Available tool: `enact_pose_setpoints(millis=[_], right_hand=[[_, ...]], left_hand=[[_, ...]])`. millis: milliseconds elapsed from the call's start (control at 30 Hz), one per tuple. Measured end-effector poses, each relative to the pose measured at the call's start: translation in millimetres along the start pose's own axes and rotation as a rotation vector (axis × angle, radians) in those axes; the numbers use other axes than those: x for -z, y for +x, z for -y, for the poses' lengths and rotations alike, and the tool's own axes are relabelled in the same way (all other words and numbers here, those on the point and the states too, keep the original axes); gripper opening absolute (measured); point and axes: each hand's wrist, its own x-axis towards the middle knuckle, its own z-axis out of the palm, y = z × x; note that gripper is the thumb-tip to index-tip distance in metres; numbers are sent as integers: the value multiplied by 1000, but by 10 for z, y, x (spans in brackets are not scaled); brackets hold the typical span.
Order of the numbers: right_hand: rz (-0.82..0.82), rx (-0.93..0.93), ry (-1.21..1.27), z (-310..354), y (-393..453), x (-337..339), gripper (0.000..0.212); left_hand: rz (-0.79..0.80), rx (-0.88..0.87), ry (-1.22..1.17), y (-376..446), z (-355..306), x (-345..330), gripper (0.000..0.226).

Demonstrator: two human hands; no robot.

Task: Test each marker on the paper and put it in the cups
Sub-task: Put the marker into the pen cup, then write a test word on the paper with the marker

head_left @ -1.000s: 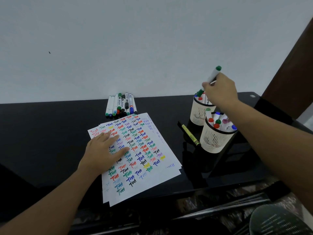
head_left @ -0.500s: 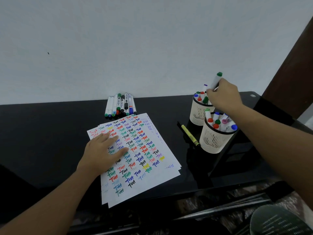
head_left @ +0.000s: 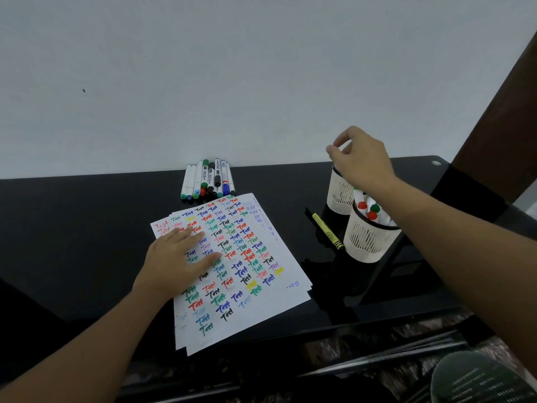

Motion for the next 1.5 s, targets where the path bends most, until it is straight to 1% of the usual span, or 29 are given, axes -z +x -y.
enact_pose_setpoints(millis=[133, 233, 300, 433, 533, 633, 733, 900, 1033, 1133, 1267, 1367, 1500], right_hand=[[118, 138, 1, 323, -143, -253, 15], [312, 278, -120, 500, -237, -547, 17], [420, 333, -190, 540, -256, -805, 19], [560, 310, -202, 495, -203, -1361, 26], [606, 274, -230, 465, -92, -1689, 30], [626, 259, -246, 480, 48, -1910, 34], [622, 261, -253, 538, 164, -2089, 37], [609, 267, -364, 575, 231, -2276, 36], [549, 291, -390, 542, 230, -2318, 26], [474, 308, -370, 523, 215, -2324, 14], [294, 343, -358, 500, 182, -2290, 11], [165, 355, -263, 469, 153, -2234, 11], [109, 431, -90, 391, 109, -2089, 22]], left_hand=[[9, -2, -10, 0, -7, 12, 99], [17, -4, -27, -17, -19, 27, 99], [29, -9, -32, -21, -32, 36, 96], [60, -42, -44, -8, -39, 48, 92], [80, -56, -49, 5, -35, 48, 84], [91, -57, -66, 15, -36, 50, 81], [103, -59, -80, 22, -39, 55, 81], [94, -55, -90, 30, -27, 48, 82], [104, -47, -82, 30, -37, 59, 82], [101, -46, -80, 34, -42, 67, 81], [87, -50, -93, 31, -34, 57, 80], [77, -49, -90, 36, -26, 48, 80], [61, -54, -100, 34, -18, 37, 80]])
